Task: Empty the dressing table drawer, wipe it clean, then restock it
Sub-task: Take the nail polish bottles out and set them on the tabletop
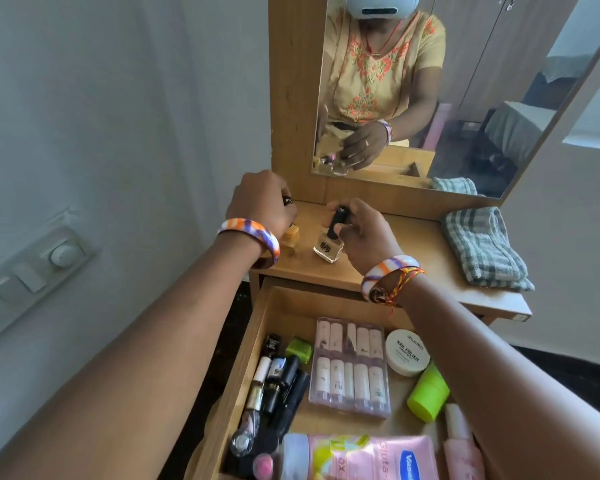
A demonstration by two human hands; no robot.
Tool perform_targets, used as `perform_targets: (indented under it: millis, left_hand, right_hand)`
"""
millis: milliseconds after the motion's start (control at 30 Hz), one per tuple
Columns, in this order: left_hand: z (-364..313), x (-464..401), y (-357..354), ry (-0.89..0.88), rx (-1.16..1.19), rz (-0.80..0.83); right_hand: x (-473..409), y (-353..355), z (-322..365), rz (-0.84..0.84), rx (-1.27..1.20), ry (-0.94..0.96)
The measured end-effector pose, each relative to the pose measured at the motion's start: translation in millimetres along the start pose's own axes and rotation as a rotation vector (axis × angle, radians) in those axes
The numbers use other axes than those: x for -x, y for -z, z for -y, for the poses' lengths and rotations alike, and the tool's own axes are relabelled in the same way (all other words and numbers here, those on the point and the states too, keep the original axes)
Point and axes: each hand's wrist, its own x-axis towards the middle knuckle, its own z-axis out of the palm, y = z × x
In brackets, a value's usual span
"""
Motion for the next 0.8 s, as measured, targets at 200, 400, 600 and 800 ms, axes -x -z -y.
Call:
perform_targets:
  millis: [200,400,600,800]
  left_hand:
    - [6,-4,-12,0.016,0.077,0.042]
    - [22,5,-30,0.130,-0.043,0.255]
    - [26,-16,-47,0.176,0.021,0.138]
    - [35,-54,-60,0.234,0.016,0.093]
  right_hand:
    - [-9,-4,-4,0.056,-0.002,-0.009]
    - [-7,-3,-14,0.040,0.252,-0.132]
    - [-32,-11,-17,-0.039,0.268,-0.170]
    - [-69,-24,-17,-0.043,0.237,-0.192]
